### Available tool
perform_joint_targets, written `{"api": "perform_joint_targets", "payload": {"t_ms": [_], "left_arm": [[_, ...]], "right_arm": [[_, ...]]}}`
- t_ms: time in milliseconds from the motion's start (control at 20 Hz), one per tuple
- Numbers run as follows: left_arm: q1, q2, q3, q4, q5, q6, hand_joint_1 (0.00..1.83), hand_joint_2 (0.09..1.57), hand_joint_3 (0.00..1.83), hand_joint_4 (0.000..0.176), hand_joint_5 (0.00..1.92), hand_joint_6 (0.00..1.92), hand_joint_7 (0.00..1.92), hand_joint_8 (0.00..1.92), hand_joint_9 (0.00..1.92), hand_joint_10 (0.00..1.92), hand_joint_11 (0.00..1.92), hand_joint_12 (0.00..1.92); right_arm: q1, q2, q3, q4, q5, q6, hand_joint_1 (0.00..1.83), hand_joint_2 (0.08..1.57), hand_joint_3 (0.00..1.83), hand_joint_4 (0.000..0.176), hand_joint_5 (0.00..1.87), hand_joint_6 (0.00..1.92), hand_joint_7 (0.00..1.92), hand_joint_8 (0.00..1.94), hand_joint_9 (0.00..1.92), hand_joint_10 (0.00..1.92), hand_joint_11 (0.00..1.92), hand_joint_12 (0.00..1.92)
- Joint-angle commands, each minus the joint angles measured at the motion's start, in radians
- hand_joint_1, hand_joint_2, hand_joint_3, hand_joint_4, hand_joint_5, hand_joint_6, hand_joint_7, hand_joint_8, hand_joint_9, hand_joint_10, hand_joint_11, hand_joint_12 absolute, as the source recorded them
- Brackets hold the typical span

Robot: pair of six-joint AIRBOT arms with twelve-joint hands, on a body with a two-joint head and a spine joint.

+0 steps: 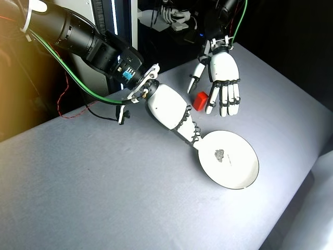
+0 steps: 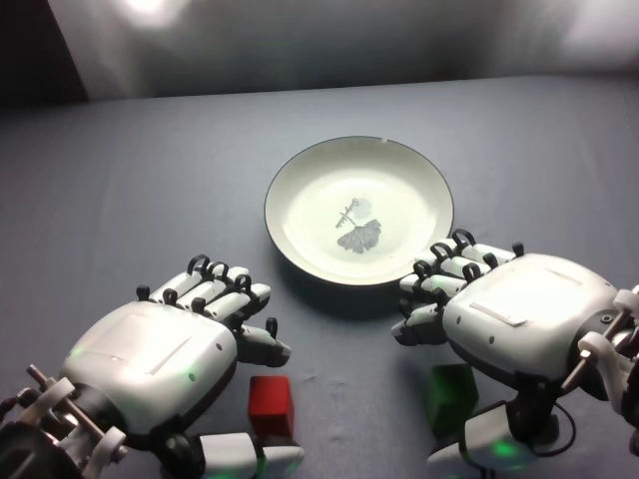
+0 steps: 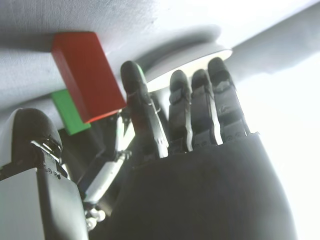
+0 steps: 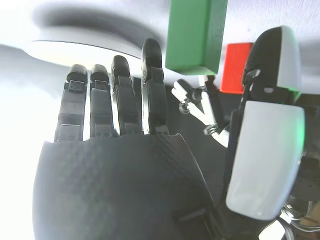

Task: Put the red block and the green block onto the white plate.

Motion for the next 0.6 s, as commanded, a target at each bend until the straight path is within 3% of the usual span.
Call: {"api": "perform_joint_targets", "payload": {"t_ms": [0,100,150,250,300,350,400,450,500,550], "left_arm": [[-0.003,-0.003,0.004,0.053,-0.086,-0.009,0.49,1.01,0.0,0.109,0.71,0.01,0.23,0.0,0.08,0.01,0.0,0.33],[-0.003,-0.011,0.01,0.054,-0.09,-0.011,0.49,1.01,0.0,0.101,0.73,0.01,0.24,0.01,0.07,0.0,0.0,0.37],[-0.003,-0.013,0.012,0.054,-0.092,-0.011,0.48,1.01,0.0,0.108,0.72,0.01,0.23,0.0,0.07,0.0,0.0,0.29],[-0.003,-0.02,0.016,0.054,-0.094,-0.011,0.48,1.0,0.0,0.11,0.71,0.0,0.24,0.0,0.08,0.01,0.0,0.34],[-0.003,-0.022,0.017,0.053,-0.095,-0.011,0.46,1.01,0.0,0.109,0.68,0.0,0.2,0.0,0.05,0.0,0.0,0.26],[-0.003,-0.024,0.019,0.053,-0.095,-0.011,0.43,1.02,0.01,0.104,0.65,0.0,0.2,0.0,0.04,0.0,0.0,0.24],[-0.002,-0.027,0.021,0.053,-0.097,-0.011,0.42,1.02,0.0,0.121,0.65,0.0,0.18,0.0,0.04,0.0,0.0,0.3],[-0.001,-0.029,0.023,0.052,-0.098,-0.011,0.46,1.01,0.0,0.11,0.67,0.01,0.21,0.01,0.06,0.01,0.0,0.3],[-0.001,-0.031,0.025,0.053,-0.099,-0.011,0.5,1.01,0.0,0.099,0.68,0.01,0.22,0.01,0.06,0.0,0.0,0.23],[-0.001,-0.032,0.027,0.053,-0.1,-0.011,0.48,1.01,0.0,0.11,0.68,0.01,0.23,0.01,0.06,0.0,0.0,0.24]], "right_arm": [[0.003,0.005,0.001,-0.05,0.05,0.005,0.72,0.81,0.0,0.045,0.51,0.0,0.15,0.0,0.03,0.0,0.0,0.0],[0.001,0.002,0.006,-0.05,0.049,0.006,0.75,0.8,0.0,0.029,0.55,0.01,0.18,0.01,0.03,0.0,0.0,0.0],[-0.001,0.001,0.008,-0.05,0.048,0.006,0.73,0.81,0.0,0.027,0.51,0.0,0.17,0.0,0.01,0.0,0.0,0.0],[-0.004,0.0,0.013,-0.05,0.048,0.006,0.75,0.8,0.0,0.031,0.53,0.01,0.2,0.01,0.05,0.01,0.01,0.0],[-0.004,-0.001,0.014,-0.05,0.048,0.006,0.71,0.81,0.0,0.05,0.51,0.0,0.15,0.0,0.03,0.01,0.01,0.01],[-0.004,-0.001,0.014,-0.05,0.046,0.006,0.7,0.83,0.01,0.049,0.49,0.0,0.12,0.0,0.01,0.0,0.0,0.0],[-0.004,-0.001,0.014,-0.05,0.046,0.006,0.74,0.83,0.01,0.028,0.48,0.0,0.14,0.01,0.01,0.0,0.0,0.0],[-0.004,-0.002,0.014,-0.05,0.045,0.006,0.74,0.83,0.01,0.028,0.5,0.01,0.15,0.01,0.03,0.01,0.0,0.0],[-0.004,-0.002,0.014,-0.05,0.045,0.006,0.72,0.84,0.01,0.043,0.49,0.0,0.14,0.01,0.04,0.01,0.01,0.0],[-0.004,-0.002,0.014,-0.05,0.045,0.006,0.72,0.84,0.01,0.041,0.5,0.01,0.15,0.01,0.04,0.01,0.01,0.0]]}}
